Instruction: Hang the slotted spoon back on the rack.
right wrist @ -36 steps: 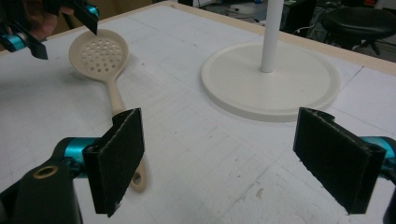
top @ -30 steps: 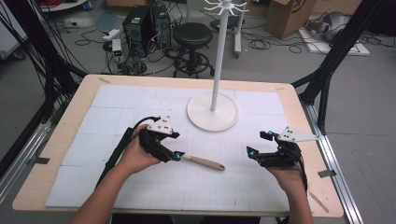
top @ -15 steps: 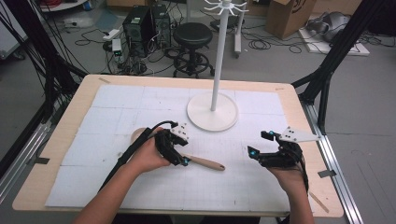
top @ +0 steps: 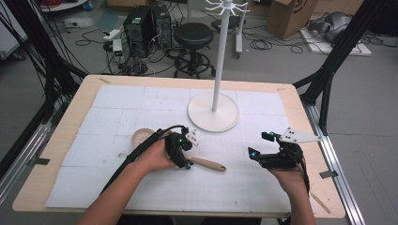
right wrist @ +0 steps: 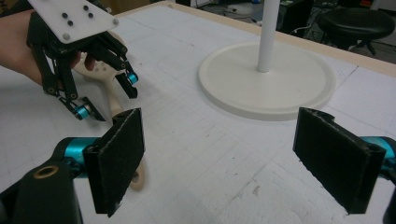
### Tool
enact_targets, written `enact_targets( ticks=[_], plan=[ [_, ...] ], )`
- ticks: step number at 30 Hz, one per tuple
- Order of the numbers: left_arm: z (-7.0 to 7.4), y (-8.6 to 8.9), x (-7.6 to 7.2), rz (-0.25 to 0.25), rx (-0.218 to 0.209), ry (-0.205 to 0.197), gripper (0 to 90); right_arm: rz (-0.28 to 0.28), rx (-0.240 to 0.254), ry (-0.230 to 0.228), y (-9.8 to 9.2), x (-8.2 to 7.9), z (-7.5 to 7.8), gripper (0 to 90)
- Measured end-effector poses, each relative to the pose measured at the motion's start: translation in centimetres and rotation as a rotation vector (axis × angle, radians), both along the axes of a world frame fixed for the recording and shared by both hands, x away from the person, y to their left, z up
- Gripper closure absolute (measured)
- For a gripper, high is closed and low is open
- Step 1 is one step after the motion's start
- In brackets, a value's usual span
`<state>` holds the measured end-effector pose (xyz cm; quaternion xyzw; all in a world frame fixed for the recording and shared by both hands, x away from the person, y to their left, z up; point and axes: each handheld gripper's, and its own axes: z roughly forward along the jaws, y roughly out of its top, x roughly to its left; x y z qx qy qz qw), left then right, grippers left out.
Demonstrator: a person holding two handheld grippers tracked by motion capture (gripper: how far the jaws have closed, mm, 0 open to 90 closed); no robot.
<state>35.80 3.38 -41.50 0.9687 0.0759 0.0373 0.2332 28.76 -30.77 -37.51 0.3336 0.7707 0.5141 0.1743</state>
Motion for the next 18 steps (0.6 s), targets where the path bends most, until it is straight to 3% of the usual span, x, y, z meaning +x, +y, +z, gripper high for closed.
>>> enact_targets(
  ticks=[6, 14, 18],
  plan=[
    [-0.12, -0.09, 0.08, -0.01, -0.018, 0.033, 53.2, 0.003, -0.003, -0.008, 0.08, -0.03, 0.06, 16.6],
    [-0.07, 0.08, 0.65, -0.021, -0.023, 0.053, 62.1, 0.005, -0.003, -0.004, 0.31, 0.03, 0.0, 16.6],
    [0.11, -0.45, 0.75, -0.035, 0.018, 0.052, 62.8, 0.006, -0.006, 0.0, 0.39, 0.12, -0.08, 16.6]
  ],
)
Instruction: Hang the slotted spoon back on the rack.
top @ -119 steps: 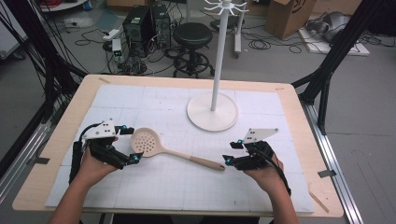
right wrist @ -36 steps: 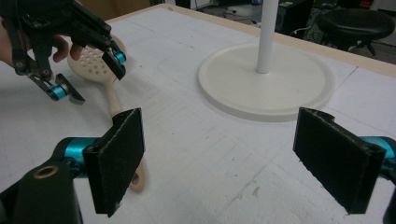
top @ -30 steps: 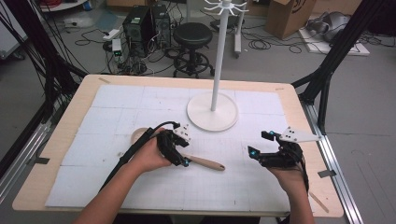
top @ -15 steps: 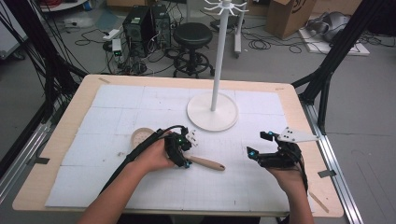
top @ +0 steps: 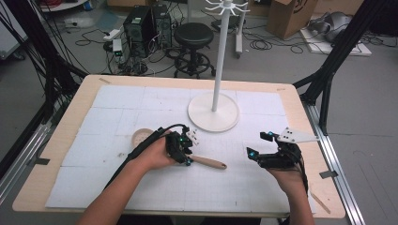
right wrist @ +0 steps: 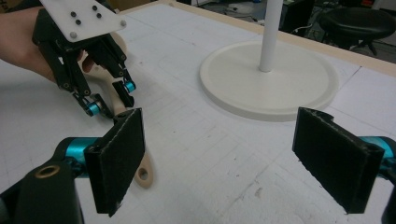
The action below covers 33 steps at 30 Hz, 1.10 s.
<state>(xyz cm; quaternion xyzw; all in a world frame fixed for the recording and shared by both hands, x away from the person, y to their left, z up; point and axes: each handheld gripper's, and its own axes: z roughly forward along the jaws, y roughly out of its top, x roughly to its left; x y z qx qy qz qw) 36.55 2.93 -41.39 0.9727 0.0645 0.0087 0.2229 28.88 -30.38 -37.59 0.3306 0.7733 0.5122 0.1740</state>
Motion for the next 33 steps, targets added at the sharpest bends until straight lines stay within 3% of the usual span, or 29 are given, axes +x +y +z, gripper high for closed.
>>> enact_targets(
  ticks=[3, 5, 14, 18, 20, 27, 33],
  plan=[
    [0.3, -1.0, -0.2, -0.008, 0.071, -0.007, 63.5, 0.0, -0.004, -0.002, 0.1, 0.1, 0.0, 16.6],
    [0.4, -1.3, -0.2, -0.006, 0.095, -0.006, 64.1, 0.0, -0.004, 0.001, 0.1, 0.1, -0.1, 16.6],
    [0.4, -1.3, -0.1, -0.037, 0.09, 0.0, 66.5, -0.001, -0.004, 0.001, 0.0, 0.0, -0.1, 16.6],
    [0.5, -1.2, -0.1, -0.053, 0.09, -0.006, 73.1, -0.003, 0.003, 0.001, -0.2, 0.0, 0.0, 16.7],
    [0.5, -1.3, -0.1, -0.026, 0.089, 0.004, 75.7, -0.008, 0.004, 0.004, -0.3, -0.1, 0.0, 16.7],
    [0.6, -1.3, -0.4, -0.04, 0.092, -0.011, 75.9, -0.007, 0.003, 0.003, -0.3, 0.0, -0.1, 16.7],
    [1.5, -0.8, -0.7, -0.041, 0.066, -0.028, 75.9, -0.009, 0.006, 0.003, -0.4, 0.0, -0.2, 16.7]
  ],
)
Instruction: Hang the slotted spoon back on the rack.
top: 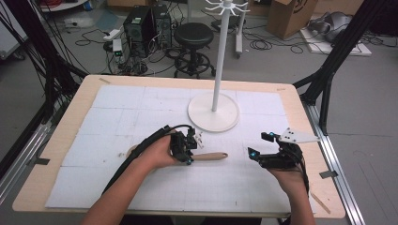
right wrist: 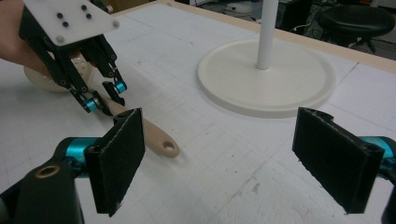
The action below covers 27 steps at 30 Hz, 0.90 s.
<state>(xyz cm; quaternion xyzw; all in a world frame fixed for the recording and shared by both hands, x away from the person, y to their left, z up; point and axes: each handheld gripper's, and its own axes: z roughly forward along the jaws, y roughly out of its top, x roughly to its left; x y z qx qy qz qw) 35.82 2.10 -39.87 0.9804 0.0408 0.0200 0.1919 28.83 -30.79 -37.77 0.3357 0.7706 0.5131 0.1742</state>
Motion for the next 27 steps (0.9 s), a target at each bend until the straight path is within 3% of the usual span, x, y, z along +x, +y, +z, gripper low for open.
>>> enact_targets(
  ticks=[10, 21, 27],
  plan=[
    [3.4, 2.3, -0.3, 0.047, -0.155, -0.043, 76.1, -0.001, 0.0, 0.001, 0.1, 0.1, -0.1, 16.7],
    [7.0, 4.3, -0.7, 0.055, -0.33, -0.082, 76.1, 0.0, 0.001, 0.004, 0.2, 0.1, -0.1, 16.7],
    [8.8, 5.2, -0.8, 0.062, -0.38, -0.102, 76.1, -0.001, 0.002, 0.003, 0.1, 0.0, -0.1, 16.7]
  ],
)
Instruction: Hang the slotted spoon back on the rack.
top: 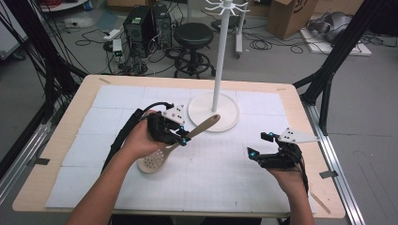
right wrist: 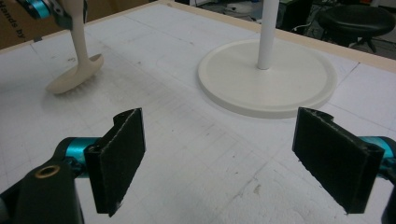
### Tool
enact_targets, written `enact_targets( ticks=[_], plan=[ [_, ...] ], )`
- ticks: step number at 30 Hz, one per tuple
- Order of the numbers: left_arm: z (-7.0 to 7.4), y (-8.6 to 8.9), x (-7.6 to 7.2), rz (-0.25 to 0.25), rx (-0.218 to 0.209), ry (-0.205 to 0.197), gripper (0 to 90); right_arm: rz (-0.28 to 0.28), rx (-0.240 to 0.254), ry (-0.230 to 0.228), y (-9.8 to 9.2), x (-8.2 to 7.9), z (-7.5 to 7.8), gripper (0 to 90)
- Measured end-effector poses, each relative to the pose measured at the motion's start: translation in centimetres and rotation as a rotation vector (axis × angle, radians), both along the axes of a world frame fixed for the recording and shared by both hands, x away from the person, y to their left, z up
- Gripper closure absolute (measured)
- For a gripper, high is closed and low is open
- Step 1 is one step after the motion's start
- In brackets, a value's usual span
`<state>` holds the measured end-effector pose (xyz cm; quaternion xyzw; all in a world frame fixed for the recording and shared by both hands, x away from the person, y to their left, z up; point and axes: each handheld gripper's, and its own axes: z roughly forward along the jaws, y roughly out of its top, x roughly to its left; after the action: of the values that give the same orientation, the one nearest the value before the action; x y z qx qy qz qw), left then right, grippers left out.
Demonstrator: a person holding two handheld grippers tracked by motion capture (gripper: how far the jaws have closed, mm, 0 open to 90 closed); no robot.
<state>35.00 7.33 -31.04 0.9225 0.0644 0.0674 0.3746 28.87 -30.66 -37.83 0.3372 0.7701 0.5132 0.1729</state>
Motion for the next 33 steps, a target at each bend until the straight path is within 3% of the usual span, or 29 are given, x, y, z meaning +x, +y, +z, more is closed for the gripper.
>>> enact_targets(
  ticks=[8, 16, 22, 33],
  plan=[
    [1.7, 0.7, 0.0, 0.012, -0.072, -0.011, 76.1, 0.002, -0.001, 0.003, 0.1, 0.0, 0.0, 16.6],
    [2.8, 1.0, 0.3, 0.023, -0.087, -0.007, 76.0, 0.004, -0.004, 0.006, 0.1, 0.0, -0.1, 16.6],
    [3.9, 1.3, 0.7, 0.037, -0.127, 0.01, 76.0, 0.004, -0.004, 0.007, 0.2, 0.0, -0.1, 16.6],
    [6.9, 1.8, 2.2, 0.067, -0.174, 0.016, 76.0, 0.005, -0.005, -0.001, 0.1, 0.1, 0.0, 16.6]
  ],
)
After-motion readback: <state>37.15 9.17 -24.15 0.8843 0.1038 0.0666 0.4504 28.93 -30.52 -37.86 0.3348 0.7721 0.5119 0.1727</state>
